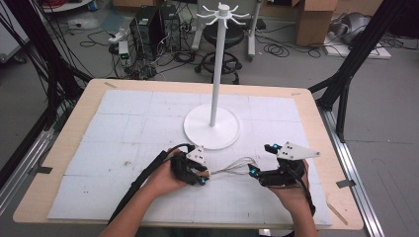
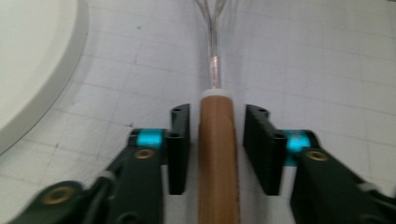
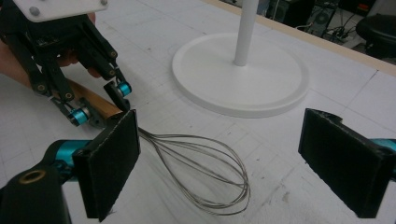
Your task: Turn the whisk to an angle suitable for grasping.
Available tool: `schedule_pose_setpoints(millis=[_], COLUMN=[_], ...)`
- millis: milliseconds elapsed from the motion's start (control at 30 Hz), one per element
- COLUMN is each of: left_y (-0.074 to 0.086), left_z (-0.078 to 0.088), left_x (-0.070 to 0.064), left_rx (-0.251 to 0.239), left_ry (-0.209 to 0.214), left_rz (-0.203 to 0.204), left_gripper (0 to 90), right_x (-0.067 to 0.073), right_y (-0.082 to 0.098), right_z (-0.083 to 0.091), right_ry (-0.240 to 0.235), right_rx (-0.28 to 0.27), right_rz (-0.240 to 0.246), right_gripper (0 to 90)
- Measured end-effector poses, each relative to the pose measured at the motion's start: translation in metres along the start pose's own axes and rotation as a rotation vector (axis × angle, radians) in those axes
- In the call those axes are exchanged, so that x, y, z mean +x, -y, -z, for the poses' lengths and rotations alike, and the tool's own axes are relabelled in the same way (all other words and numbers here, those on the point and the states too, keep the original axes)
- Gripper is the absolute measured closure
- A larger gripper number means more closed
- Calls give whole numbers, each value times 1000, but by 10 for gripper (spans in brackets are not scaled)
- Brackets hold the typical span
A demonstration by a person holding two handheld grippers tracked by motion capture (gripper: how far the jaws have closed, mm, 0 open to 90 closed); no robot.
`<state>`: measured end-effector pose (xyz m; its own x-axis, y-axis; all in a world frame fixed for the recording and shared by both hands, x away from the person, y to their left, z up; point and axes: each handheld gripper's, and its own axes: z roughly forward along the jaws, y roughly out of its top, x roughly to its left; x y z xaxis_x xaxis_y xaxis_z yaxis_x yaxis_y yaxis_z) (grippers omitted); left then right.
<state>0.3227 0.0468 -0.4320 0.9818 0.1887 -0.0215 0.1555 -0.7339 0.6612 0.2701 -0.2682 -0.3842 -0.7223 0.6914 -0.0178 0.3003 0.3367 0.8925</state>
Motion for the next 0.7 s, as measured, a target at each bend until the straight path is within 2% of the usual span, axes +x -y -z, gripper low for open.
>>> schedule_pose_setpoints(millis=[167, 233, 267, 300, 400, 467, 567, 700], left_y=[5, 9, 9, 16, 26, 33, 48, 63], left_z=[15, 23, 23, 33, 48, 60, 76, 92], left_x=[-2, -2, -2, 0, 4, 6, 5, 13], left_rx=[-56, -99, -99, -139, -187, -220, -272, -307], left_ry=[-26, -43, -43, -59, -81, -80, -92, -125], left_rz=[8, 25, 25, 46, 89, 112, 135, 191], left_gripper=[503, 478, 469, 457, 422, 398, 364, 355], right_x=[0, 0, 0, 0, 0, 0, 0, -1], right_y=[1, 1, 1, 1, 1, 2, 4, 5], right_z=[0, 0, 0, 1, 2, 4, 4, 1], right_ry=[-3, -4, -5, -2, -2, 2, 4, 1], right_rx=[2, 4, 3, 1, 0, 1, 2, 13], right_rz=[-4, 0, -2, 2, 2, -3, -7, -3], right_gripper=[114, 114, 114, 114, 114, 114, 114, 114])
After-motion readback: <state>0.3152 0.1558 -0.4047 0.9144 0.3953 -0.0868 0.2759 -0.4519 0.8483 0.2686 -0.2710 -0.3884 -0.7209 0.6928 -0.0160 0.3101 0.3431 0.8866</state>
